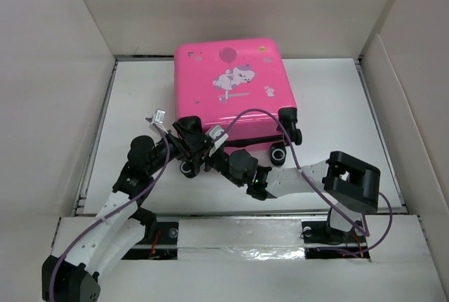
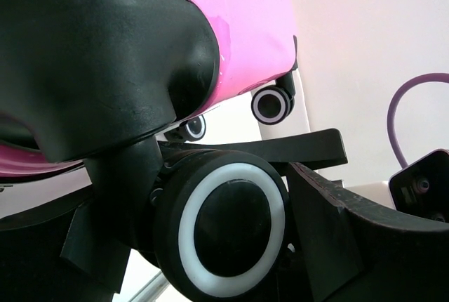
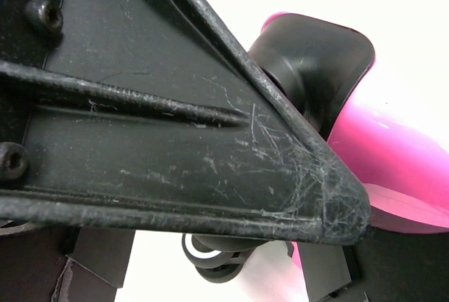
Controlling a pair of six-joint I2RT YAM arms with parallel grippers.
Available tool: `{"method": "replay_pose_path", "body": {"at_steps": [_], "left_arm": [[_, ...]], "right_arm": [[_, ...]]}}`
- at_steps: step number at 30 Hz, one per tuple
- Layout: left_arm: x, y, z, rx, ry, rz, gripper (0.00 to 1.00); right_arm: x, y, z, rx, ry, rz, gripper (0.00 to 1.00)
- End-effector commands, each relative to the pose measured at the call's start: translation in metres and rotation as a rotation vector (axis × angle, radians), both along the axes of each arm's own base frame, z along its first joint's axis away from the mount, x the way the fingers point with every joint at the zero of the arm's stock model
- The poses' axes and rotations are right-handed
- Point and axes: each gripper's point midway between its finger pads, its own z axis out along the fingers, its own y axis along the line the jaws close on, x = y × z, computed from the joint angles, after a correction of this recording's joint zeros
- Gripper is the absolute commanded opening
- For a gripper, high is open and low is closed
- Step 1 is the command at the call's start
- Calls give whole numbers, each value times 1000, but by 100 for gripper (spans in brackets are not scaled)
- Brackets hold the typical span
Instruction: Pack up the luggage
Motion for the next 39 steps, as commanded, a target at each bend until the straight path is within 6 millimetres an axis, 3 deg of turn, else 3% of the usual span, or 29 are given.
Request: {"method": "replay_pose_path", "body": {"at_steps": [1, 3, 4, 8, 15, 19, 25, 30, 39], "left_arm": [[1, 7, 30, 74, -181, 17, 76], [7, 12, 26, 102, -175, 56, 77], [9, 13, 26, 107, -178, 64, 77], [15, 15, 32, 118, -196, 91, 81], [27, 11, 19, 167, -165, 76, 88], [28, 14, 21, 143, -176, 106, 87], [31, 5, 19, 109, -157, 73, 85], [33, 0, 21, 79, -169, 53, 71], [44, -5, 23, 41, -164, 62, 67]], "right_arm": [[30, -42, 80, 209, -82, -188, 9], [34, -53, 78, 200, -77, -211, 6], [38, -63, 87, 226, -78, -225, 5], [49, -102, 85, 259, -59, -253, 3], [63, -131, 87, 246, -59, -270, 1], [62, -126, 78, 224, -53, -233, 2], [44, -95, 59, 147, -39, -160, 17], [45, -91, 55, 141, -33, -175, 25], [40, -85, 46, 118, -9, -165, 46]]}}
